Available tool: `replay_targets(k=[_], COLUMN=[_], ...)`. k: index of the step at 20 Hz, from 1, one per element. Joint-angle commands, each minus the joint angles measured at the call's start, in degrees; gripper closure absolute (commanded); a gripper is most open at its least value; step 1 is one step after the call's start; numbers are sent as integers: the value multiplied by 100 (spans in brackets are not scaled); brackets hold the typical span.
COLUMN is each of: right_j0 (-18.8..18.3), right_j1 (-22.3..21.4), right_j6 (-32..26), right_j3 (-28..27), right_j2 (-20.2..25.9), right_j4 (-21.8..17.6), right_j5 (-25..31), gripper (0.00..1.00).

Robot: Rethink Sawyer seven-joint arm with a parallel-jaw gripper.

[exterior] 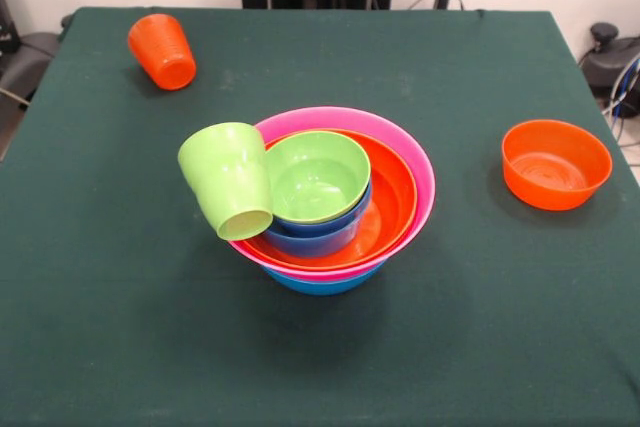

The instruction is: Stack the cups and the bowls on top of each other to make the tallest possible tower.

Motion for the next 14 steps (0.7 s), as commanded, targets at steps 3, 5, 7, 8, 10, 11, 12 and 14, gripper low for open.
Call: replay_targets(k=[3, 5, 7, 8, 10, 11, 12, 14], right_j0=[509, 562, 595, 589, 583, 596, 601, 648], right_j1=[810, 934, 981, 980, 988, 980, 985, 994], right_j6=[108, 91, 109, 98, 89, 99, 118, 214], right_j3=[546, 542, 549, 552, 549, 528, 524, 523], right_j2=[-831, -931, -1011, -1018, -1037, -1051, -1063, -1103], right_j4=[-709, -835, -949, -960, -974, -985, -990, -980], right_j5=[271, 211, 60, 35, 8, 24, 18, -43], gripper=[0, 0, 0, 0, 0, 0, 0, 0])
